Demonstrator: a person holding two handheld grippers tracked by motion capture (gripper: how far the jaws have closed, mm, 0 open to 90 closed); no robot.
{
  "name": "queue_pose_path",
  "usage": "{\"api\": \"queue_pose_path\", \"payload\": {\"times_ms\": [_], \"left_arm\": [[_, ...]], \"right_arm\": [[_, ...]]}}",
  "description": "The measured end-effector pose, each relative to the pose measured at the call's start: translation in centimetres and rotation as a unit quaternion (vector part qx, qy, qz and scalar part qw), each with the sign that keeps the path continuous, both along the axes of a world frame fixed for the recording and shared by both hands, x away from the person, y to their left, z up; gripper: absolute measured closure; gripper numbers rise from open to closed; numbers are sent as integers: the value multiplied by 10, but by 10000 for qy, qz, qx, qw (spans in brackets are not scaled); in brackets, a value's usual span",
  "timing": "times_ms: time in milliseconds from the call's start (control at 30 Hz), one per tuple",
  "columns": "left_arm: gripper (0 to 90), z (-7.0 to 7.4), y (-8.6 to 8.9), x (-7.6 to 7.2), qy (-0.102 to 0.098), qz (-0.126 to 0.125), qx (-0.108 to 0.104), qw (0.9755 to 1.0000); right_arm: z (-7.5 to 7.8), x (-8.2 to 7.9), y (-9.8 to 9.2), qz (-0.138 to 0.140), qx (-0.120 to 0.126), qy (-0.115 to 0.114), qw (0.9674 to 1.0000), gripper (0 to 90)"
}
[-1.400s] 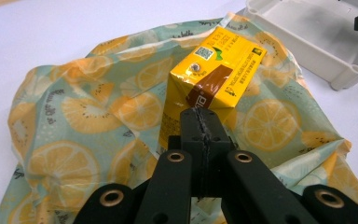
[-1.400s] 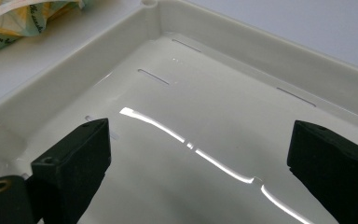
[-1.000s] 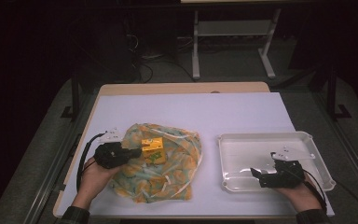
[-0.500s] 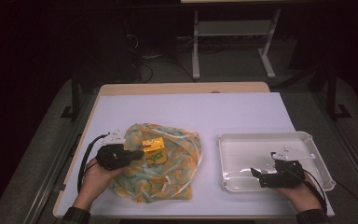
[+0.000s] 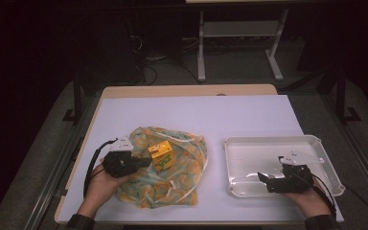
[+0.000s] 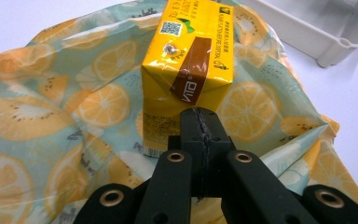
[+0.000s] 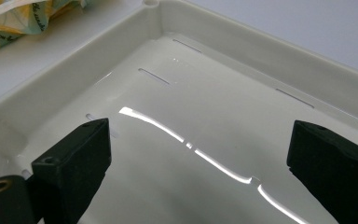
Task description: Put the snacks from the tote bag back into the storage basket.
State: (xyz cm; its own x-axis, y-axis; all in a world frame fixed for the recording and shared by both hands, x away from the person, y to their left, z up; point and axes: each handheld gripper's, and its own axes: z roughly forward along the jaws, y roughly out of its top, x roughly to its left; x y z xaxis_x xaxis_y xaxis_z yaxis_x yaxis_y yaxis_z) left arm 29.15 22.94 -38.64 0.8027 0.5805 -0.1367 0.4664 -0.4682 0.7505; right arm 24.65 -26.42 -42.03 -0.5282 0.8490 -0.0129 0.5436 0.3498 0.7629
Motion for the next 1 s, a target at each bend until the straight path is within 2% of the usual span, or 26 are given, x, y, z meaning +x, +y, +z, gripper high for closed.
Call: {"api": "queue_pose_path", "payload": {"times_ms": [567, 800, 1000], "left_arm": [[899, -1, -12, -3, -12, -133, 49, 9999], [897, 1, -8, -5, 1, -80, 12, 10000], [786, 6, 2, -8, -9, 15, -25, 10000]], "right_arm": [[0, 0, 0, 39, -17, -12, 10000, 58], [0, 0, 0, 58, -27, 3, 10000, 58], [0, 0, 1, 64, -31, 27, 10000, 58]]}}
